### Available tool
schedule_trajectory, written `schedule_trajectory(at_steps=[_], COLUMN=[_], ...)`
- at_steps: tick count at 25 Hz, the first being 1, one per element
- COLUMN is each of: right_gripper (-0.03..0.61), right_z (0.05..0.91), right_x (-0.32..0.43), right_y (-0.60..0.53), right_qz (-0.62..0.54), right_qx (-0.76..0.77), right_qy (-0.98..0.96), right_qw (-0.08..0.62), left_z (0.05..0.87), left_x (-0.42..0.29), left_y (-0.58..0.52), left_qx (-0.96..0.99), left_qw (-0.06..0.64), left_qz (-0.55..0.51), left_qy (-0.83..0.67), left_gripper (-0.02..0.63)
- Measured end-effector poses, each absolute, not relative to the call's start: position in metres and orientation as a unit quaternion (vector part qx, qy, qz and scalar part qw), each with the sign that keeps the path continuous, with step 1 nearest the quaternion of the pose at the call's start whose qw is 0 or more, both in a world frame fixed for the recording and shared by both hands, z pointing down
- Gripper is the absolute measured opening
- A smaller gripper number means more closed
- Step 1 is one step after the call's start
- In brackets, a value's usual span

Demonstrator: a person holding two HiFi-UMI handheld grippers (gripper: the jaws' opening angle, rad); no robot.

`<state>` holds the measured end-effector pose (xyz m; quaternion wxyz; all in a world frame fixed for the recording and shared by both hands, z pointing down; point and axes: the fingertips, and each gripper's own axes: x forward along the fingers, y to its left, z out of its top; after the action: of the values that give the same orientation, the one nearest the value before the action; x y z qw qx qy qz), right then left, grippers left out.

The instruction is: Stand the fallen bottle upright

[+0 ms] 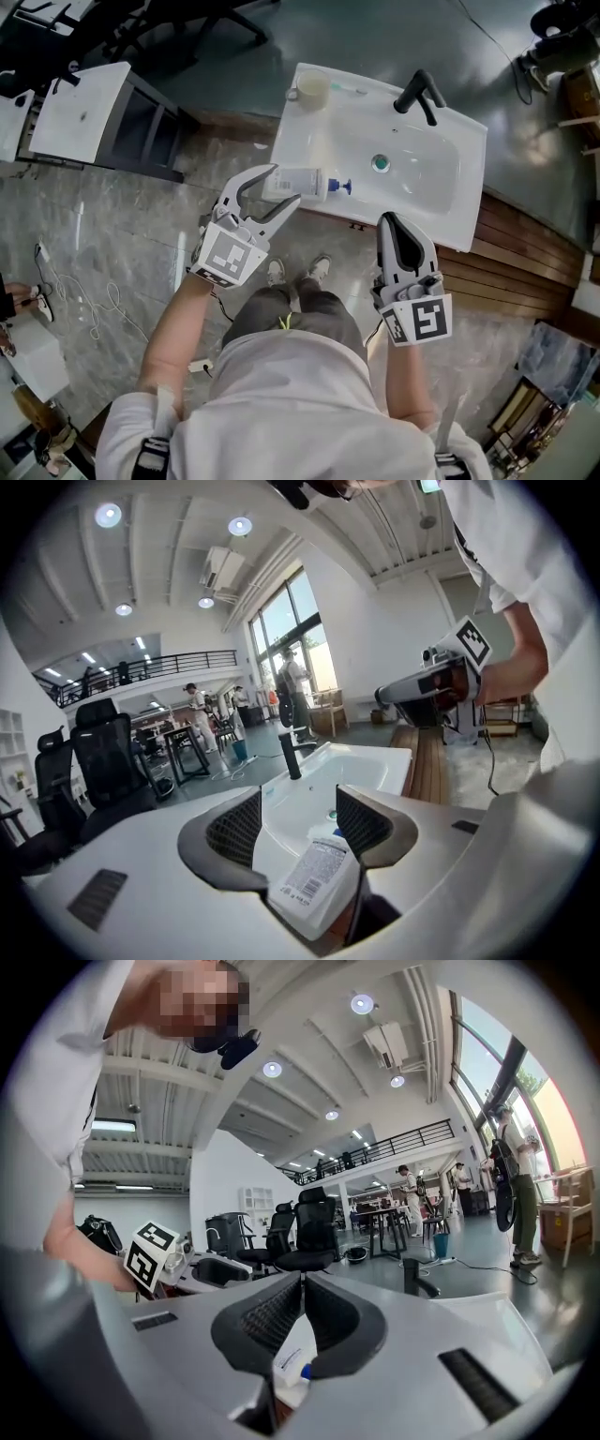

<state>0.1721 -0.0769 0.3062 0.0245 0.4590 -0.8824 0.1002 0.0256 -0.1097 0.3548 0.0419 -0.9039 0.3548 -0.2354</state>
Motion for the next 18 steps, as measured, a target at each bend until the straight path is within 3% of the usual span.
schedule_trajectory(at_steps=[8,18], right_gripper=[0.041,0.041], right_z=[0.338,0.374], right_x=[0.174,0.169], right_y=[-0.082,-0.091], right_qz=[0.123,0.146], right_qx=[0.456,0.446], right_qy=[-0.881,-0.883], right_qw=[0.029,0.029], left_z=[0.412,0.478], left_x=[0.043,0.068], left_y=[-0.120,-0.135], left_qx=[-0.902,-0.882], left_qw=[0.020,0.015], left_qz=[-0.324,-0.422], left_qy=[0.287,0.209], left_gripper=[0.340,0.411])
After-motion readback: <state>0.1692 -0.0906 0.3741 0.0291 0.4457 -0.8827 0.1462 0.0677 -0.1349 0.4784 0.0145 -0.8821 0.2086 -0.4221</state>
